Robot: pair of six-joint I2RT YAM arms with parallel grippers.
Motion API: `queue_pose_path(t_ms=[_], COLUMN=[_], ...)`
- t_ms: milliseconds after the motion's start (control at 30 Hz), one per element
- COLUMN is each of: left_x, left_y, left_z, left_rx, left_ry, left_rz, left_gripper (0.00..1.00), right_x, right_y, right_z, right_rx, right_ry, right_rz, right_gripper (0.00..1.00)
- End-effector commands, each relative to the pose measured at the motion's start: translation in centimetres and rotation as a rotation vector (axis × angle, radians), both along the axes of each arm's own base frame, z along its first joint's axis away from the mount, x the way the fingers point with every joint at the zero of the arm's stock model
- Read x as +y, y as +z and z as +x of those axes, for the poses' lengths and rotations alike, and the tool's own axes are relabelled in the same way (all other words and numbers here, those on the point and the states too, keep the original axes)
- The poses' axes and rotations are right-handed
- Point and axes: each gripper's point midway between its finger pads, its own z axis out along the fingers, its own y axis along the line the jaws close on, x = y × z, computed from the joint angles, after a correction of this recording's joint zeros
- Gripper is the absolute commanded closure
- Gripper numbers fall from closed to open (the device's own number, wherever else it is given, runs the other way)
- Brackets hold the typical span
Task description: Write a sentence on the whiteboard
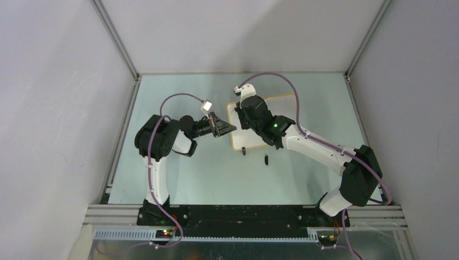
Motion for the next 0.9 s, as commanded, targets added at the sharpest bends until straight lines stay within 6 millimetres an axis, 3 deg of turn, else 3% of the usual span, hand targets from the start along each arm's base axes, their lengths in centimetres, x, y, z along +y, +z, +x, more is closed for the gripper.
queue_pose_path(t_ms=[0, 333, 867], left_x=[-0.3, -0.3, -0.3], left_y=[1.0, 1.0, 1.1], left_z=[-0.8, -0.8, -0.8], left_rx=[-0.063, -0.063, -0.067], left_ry=[-0.045, -0.045, -0.046], left_rz=[-0.01, -0.01, -0.01], left_gripper=[1.0, 1.0, 1.0], right_x=[0.7, 0.6, 0.4], right_y=[2.9, 2.7, 1.8], right_z=[1.4, 1.9, 1.0], right_rx=[-0.073, -0.079, -0.031], right_ry=[-0.017, -0.036, -0.017], right_rz=[0.048, 0.041, 0.015], right_gripper=[1.0, 1.0, 1.0])
